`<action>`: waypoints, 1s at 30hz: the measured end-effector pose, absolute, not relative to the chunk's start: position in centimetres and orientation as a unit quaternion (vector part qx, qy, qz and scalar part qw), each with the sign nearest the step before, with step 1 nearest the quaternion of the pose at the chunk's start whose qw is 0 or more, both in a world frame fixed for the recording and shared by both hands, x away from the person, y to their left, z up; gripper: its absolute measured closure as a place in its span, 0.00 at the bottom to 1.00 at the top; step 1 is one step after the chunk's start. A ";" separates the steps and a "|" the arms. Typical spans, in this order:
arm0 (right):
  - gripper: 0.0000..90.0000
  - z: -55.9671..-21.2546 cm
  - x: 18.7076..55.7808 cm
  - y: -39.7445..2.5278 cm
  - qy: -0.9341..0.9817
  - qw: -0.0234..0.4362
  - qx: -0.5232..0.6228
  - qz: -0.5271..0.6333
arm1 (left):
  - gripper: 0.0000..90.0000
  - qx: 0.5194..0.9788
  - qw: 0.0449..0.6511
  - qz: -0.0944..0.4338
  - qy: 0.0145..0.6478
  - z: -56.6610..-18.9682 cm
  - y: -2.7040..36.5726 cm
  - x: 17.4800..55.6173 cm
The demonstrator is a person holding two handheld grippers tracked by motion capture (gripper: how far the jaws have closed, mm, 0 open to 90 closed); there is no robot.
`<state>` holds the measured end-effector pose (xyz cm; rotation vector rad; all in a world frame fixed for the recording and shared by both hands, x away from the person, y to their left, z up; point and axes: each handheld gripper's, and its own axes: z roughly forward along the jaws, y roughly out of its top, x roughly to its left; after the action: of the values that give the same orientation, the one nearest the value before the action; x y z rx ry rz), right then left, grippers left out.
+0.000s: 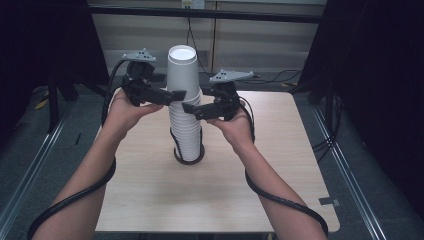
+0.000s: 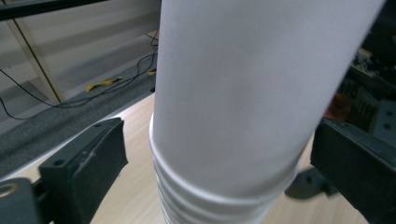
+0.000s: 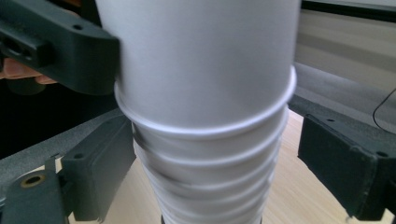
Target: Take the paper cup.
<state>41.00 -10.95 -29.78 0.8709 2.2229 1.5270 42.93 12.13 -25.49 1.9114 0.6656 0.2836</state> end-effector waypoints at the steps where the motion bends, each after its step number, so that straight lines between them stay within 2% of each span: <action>1: 0.11 -29.8 41.1 -10.8 0.774 0.152 0.303 0.534 | 0.02 0.797 0.524 0.116 0.278 -25.5 11.9 43.1; 8: 0.11 -29.9 41.1 -10.0 0.766 0.158 0.306 0.542 | 0.02 0.798 0.522 0.112 0.280 -26.4 10.6 43.7; 15: 0.11 -30.2 40.8 -10.0 0.757 0.160 0.313 0.550 | 0.07 0.796 0.527 0.117 0.274 -26.6 10.3 43.7; 21: 0.12 -30.3 40.7 -9.9 0.755 0.165 0.319 0.549 | 0.09 0.797 0.521 0.120 0.282 -26.3 10.2 43.6; 30: 0.12 -30.4 40.5 -9.9 0.756 0.170 0.316 0.547 | 0.12 0.781 0.544 0.126 0.280 -24.8 10.6 43.3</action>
<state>40.55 -9.85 -30.40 0.8987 2.1482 1.5554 43.31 10.56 -24.76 1.8536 0.6656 0.2994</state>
